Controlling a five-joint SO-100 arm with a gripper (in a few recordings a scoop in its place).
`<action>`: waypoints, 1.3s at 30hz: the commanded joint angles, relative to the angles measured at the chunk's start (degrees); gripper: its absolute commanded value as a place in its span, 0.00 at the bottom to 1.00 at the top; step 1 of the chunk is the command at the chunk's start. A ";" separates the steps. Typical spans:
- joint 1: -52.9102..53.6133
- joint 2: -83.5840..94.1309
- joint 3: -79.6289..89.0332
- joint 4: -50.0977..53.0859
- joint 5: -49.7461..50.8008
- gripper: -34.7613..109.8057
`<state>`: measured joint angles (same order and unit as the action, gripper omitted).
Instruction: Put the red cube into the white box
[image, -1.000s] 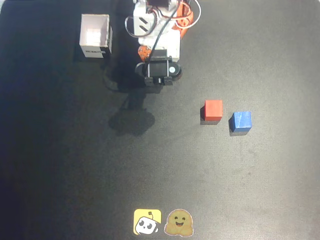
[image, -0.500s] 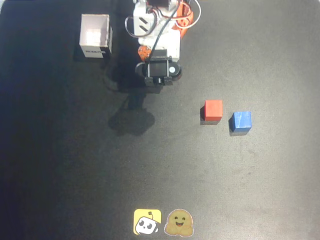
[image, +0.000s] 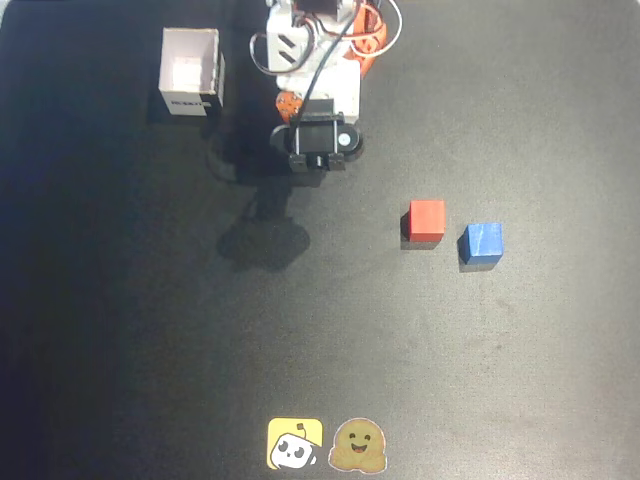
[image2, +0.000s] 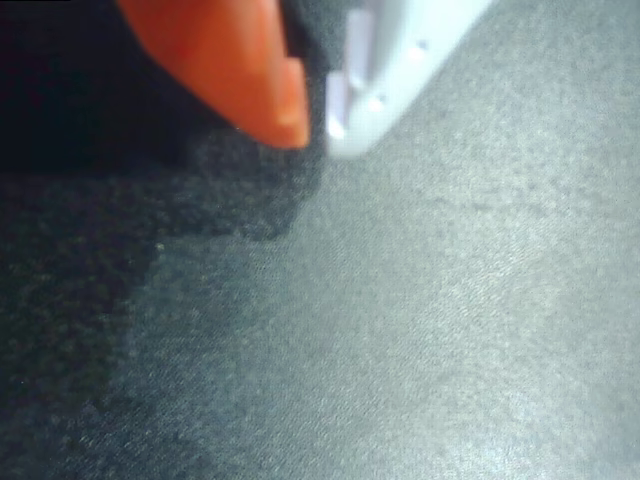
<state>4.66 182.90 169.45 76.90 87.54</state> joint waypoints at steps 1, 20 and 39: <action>0.35 0.18 -0.18 -0.26 -0.44 0.24; 0.00 -12.83 -16.44 -5.36 -5.54 0.26; -19.16 -51.77 -33.84 -20.57 11.43 0.29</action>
<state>-12.66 134.74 139.04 58.71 97.73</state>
